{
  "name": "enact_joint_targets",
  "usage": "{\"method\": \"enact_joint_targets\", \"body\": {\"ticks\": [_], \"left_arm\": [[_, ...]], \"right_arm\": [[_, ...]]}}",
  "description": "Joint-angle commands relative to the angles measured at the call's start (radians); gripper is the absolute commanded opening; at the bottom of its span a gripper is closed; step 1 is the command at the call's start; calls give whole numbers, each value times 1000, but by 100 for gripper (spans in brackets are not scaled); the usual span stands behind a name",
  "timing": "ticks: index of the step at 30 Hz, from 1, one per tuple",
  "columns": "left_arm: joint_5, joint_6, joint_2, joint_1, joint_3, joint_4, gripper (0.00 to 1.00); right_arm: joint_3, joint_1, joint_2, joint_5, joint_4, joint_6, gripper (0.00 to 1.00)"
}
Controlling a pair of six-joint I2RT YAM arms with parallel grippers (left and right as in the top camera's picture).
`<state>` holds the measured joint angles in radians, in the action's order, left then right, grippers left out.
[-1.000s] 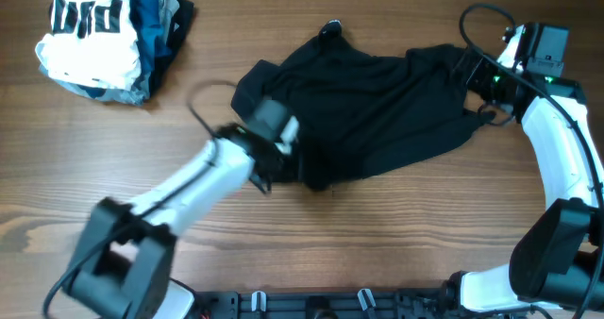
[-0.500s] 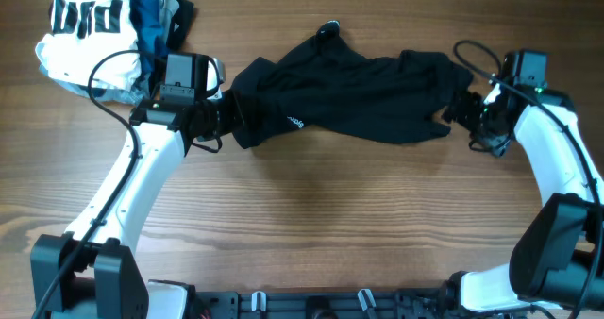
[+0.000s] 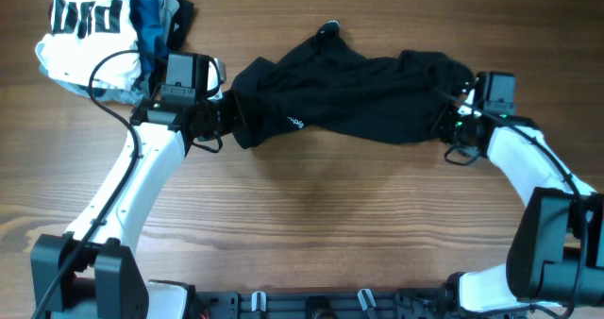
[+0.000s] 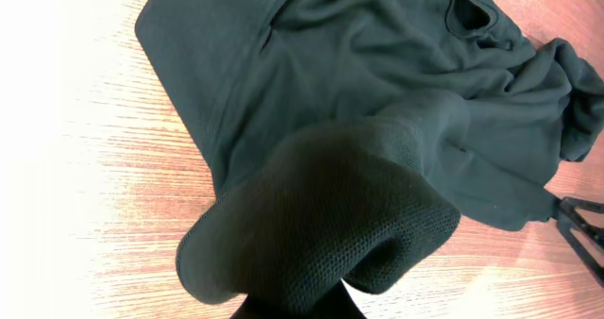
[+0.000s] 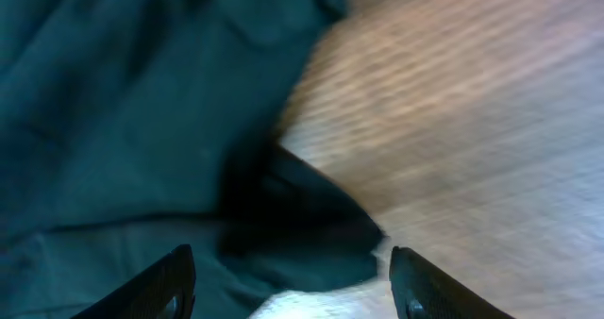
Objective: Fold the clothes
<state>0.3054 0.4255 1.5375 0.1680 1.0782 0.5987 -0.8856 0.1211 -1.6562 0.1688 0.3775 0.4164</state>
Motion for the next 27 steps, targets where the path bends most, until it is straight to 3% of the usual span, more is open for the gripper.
{"method": "enact_joint_targets", "body": {"ticks": [1, 9, 12, 15, 16, 21, 27], "left_arm": [[0, 10, -6, -2, 2, -1, 6], [0, 10, -6, -2, 2, -1, 7], [-3, 9, -6, -2, 2, 0, 8], [-3, 10, -6, -2, 2, -1, 8], [-3, 10, -6, -2, 2, -1, 8], [-3, 21, -13, -2, 15, -19, 4], [-3, 28, -64, -3, 116, -43, 4]], "right_arm": [[13, -32, -49, 12, -47, 39, 65], [13, -50, -155, 5, -98, 78, 55], [13, -50, -170, 3, -100, 82, 47], [13, -50, -169, -13, -100, 80, 12], [13, -48, -168, -12, -100, 80, 5], [-31, -12, -88, 0, -22, 45, 4], [-192, 95, 142, 52, 169, -66, 4]]}}
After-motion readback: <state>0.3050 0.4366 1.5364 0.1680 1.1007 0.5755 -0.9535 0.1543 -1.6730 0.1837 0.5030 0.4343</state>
